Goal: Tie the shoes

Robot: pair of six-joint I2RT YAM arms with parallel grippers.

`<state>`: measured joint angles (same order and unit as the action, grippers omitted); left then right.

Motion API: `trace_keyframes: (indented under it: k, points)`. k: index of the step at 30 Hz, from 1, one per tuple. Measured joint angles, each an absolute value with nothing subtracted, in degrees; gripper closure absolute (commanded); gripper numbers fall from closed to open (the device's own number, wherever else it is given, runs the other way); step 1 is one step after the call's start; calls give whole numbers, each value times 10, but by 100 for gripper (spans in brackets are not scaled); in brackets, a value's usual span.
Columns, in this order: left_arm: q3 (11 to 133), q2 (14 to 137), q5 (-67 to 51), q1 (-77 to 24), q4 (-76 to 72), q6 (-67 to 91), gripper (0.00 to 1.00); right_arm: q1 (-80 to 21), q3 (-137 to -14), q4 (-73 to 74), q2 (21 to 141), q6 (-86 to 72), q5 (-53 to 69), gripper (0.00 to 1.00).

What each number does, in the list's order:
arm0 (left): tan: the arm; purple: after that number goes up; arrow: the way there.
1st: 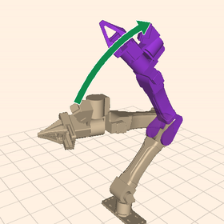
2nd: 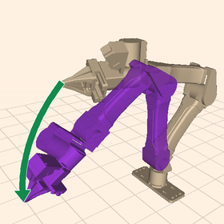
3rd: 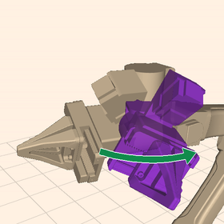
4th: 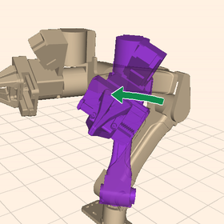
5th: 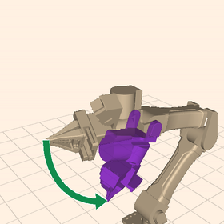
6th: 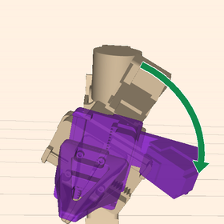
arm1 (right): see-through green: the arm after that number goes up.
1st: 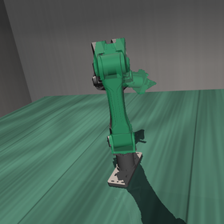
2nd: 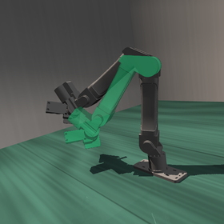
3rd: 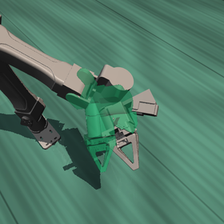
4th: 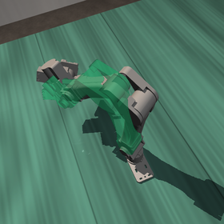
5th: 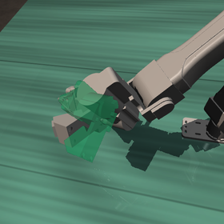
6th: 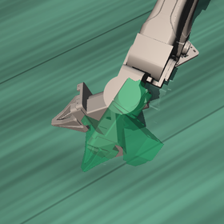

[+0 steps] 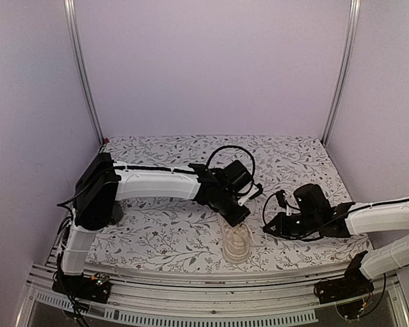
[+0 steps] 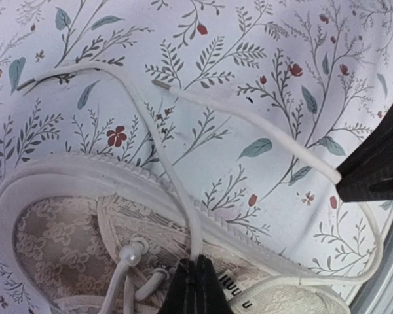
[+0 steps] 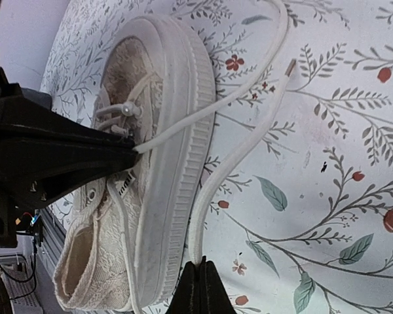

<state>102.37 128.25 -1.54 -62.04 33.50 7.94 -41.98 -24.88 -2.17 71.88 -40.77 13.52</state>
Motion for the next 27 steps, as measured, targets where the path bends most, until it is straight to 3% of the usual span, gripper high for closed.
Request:
trace_keyframes:
  k: [10,27]
  points:
    - [792,1134,-137,-571,111,214,100,-396,-308,-14,669,-404,84,98]
    - [666,1105,-248,-539,-109,316,100,-369,-549,-96,914,-308,178,98]
